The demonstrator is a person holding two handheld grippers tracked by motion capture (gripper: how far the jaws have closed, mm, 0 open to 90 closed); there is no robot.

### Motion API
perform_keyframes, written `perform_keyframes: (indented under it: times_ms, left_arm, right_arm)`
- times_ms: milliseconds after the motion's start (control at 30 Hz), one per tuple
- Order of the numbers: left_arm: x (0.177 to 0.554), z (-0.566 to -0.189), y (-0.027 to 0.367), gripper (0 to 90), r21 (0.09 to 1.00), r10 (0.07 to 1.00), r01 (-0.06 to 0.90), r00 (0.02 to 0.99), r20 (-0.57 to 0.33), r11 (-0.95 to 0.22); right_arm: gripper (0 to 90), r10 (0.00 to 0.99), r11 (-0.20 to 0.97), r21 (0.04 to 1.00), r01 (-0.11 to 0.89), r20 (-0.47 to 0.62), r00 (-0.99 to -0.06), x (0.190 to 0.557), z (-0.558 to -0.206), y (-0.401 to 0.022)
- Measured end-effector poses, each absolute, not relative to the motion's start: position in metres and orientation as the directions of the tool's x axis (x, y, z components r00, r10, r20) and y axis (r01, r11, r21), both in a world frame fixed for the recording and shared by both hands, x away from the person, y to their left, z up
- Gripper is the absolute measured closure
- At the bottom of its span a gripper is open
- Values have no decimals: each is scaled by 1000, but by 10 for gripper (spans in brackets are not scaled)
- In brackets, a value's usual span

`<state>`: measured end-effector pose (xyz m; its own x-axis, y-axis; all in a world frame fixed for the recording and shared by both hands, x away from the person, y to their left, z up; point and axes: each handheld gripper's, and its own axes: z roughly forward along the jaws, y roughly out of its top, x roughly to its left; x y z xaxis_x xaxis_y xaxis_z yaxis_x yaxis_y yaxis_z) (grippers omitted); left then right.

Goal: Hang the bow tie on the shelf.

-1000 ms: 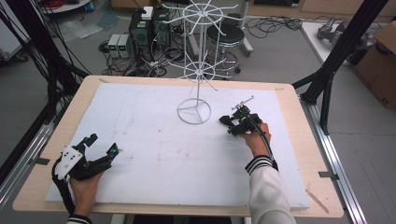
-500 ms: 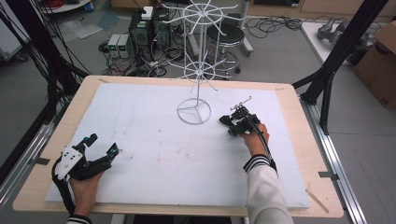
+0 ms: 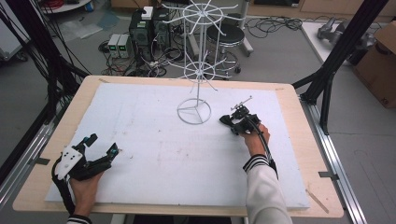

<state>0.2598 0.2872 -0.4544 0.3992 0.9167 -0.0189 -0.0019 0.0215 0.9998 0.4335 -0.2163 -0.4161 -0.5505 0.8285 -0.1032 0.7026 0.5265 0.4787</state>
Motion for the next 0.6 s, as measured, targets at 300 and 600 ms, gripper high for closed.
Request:
perform_keyframes:
  times_ms: [300,600]
  left_arm:
    - [260,-454,287,163,1000,917,-2,400,-20,23]
    - [260,-454,287,163,1000,917,-2,399,-20,22]
  right_arm:
    - [819,826,532,473,702,-109,-553,432,-415,-215]
    - [818,835,495,556,668,-91,-543,423,-400,-221]
